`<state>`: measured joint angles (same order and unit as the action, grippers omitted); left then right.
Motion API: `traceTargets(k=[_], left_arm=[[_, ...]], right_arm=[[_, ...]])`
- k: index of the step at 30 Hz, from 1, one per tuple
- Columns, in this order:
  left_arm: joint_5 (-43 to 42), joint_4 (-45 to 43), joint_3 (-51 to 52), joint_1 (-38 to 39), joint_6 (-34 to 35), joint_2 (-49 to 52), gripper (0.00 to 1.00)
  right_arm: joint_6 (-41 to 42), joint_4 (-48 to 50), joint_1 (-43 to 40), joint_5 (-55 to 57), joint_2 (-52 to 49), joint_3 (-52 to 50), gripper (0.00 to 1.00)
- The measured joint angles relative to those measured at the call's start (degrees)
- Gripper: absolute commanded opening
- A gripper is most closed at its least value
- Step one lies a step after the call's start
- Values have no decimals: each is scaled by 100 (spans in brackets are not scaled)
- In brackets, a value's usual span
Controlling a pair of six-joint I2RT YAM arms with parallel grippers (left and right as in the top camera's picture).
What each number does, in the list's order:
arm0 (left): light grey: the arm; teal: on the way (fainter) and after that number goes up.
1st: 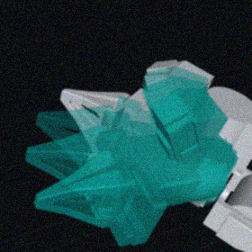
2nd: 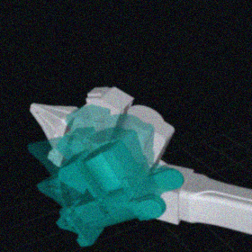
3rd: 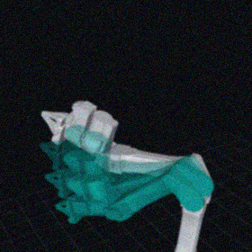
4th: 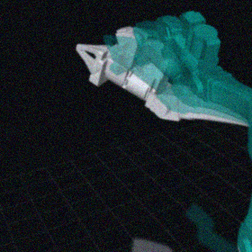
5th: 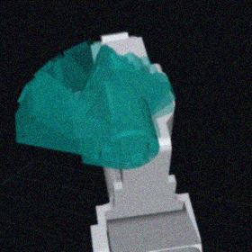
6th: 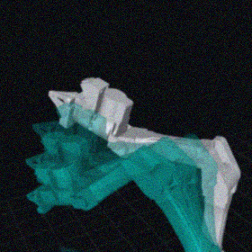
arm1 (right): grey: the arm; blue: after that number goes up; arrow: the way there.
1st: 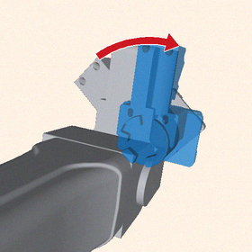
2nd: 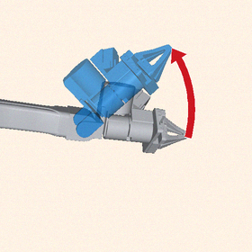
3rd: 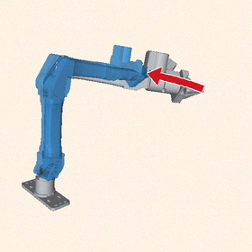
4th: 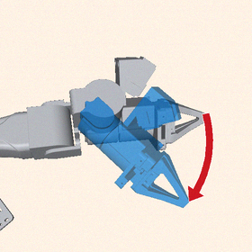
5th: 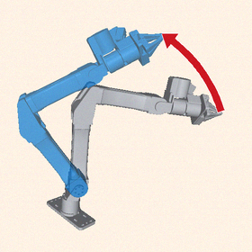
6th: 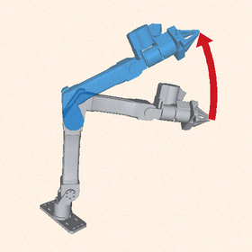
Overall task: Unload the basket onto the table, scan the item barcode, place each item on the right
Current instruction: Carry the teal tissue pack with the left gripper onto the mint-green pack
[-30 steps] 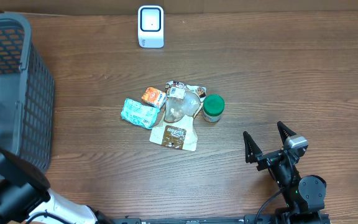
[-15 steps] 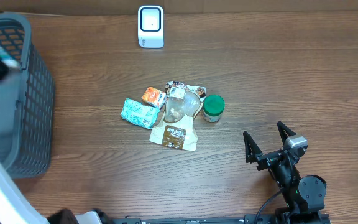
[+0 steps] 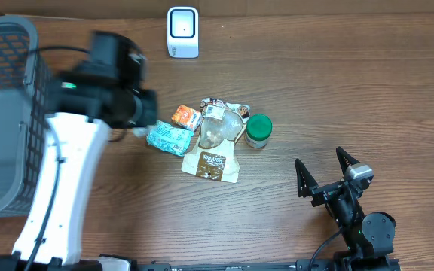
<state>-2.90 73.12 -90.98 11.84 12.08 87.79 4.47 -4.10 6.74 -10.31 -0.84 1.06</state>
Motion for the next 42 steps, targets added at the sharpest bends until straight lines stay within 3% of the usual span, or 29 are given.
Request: traceTargets(k=[7,15,22,31,42], left_arm=[[413,-1545,1867,540,267,31,4],[922,-2020,2927,573,778,31,4],[1093,-2542,3261,570,1102,31,4],[1113,-3453,3530,573,2201,31,4],[1182,-4159,3777,573,2446,31,4]], right_arm=[[0,0,0,2,0,0,100],[2,4,-2,0,0,0,100],[0,2,0,2,0,0,100],[2,0,-2,0,0,0,100],[4,4,-2,0,0,0,100]])
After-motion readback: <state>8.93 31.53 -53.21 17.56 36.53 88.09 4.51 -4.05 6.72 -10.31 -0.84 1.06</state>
